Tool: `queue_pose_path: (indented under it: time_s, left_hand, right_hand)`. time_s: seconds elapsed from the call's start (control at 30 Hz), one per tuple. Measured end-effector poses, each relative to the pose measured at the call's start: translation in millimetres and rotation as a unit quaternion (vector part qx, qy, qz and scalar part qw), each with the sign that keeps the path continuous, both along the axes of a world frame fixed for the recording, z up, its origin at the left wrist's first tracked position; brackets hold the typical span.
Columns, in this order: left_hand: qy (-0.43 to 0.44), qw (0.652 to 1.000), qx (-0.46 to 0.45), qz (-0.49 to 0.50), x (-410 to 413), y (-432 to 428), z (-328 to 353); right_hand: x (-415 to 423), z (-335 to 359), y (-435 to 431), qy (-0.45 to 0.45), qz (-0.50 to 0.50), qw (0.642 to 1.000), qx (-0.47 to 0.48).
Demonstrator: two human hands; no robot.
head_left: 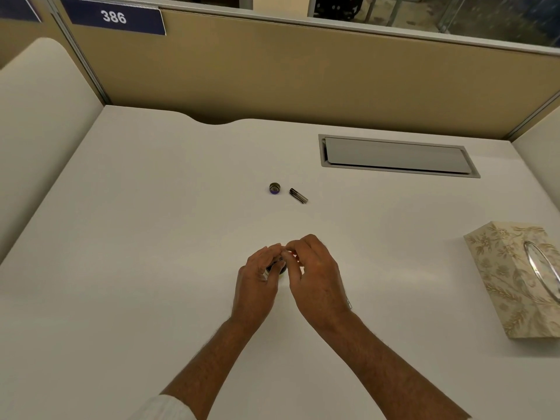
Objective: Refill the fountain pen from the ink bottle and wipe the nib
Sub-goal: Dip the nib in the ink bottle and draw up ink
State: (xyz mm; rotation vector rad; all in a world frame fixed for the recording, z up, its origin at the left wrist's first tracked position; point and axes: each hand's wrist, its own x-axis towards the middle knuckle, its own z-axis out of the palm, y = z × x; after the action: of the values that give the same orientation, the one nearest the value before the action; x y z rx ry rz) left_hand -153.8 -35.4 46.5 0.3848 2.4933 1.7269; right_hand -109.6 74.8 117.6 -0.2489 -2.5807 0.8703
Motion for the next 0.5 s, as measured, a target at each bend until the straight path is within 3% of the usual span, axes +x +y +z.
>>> queue_pose_path:
  time_s: [0.5]
  left_hand:
    - [0.016,1.0,0.001,-0.003,1.5,2.2,4.8]
  right_hand:
    - [-2.1,2.4,1.6,-0.004,-0.004,1.0,0.0]
